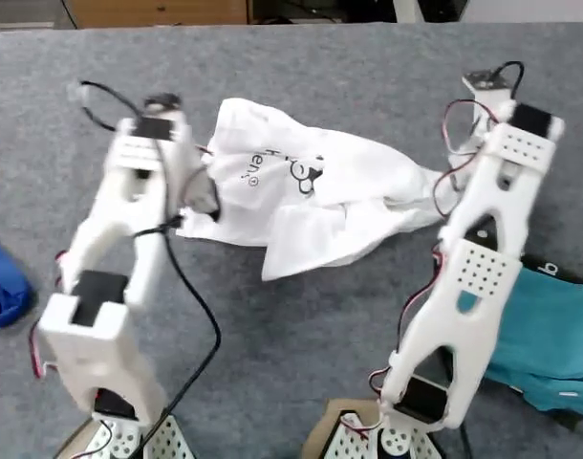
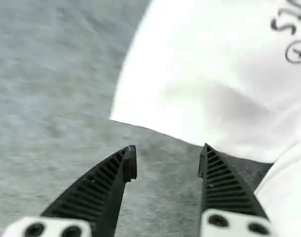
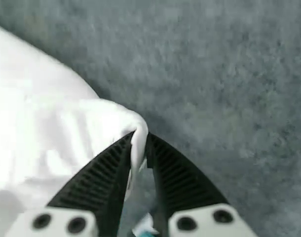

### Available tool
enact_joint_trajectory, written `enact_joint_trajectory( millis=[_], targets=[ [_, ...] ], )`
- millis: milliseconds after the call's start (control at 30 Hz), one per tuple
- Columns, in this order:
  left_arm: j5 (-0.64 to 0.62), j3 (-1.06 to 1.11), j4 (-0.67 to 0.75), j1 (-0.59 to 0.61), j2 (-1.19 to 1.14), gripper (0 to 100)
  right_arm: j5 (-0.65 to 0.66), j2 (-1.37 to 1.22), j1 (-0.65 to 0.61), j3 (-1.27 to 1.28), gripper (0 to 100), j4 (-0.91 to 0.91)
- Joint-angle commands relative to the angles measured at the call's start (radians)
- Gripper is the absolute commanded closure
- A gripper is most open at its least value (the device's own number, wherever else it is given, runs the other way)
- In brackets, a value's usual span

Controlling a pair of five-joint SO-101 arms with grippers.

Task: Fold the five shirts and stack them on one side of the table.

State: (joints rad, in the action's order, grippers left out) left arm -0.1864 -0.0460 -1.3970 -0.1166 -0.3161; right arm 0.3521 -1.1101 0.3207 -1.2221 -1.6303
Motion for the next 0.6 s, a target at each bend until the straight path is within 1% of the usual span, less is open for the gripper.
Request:
enact_joint_trajectory(
  millis=[0, 100, 200, 400, 467, 567],
  targets=[
    [-0.095, 0.003, 0.061, -0.051, -0.042, 78, -0.137, -0.013, -0.091, -0.025, 99.4, 0.095],
    [-0.149, 0.003, 0.109, -0.052, -0.088, 78, -0.176, -0.059, -0.145, -0.041, 99.4, 0.16],
    [-0.152, 0.003, 0.115, -0.048, -0.127, 80, -0.175, -0.108, -0.166, -0.062, 99.4, 0.195],
    [-0.146, -0.006, 0.121, -0.031, -0.197, 99, -0.178, -0.16, -0.162, -0.173, 99.4, 0.166],
    [-0.146, 0.006, 0.127, -0.029, -0.206, 98, -0.178, -0.177, -0.162, -0.208, 99.4, 0.166],
    [-0.144, 0.005, 0.08, -0.029, -0.208, 98, -0.175, -0.2, -0.162, -0.249, 99.4, 0.166]
  ],
)
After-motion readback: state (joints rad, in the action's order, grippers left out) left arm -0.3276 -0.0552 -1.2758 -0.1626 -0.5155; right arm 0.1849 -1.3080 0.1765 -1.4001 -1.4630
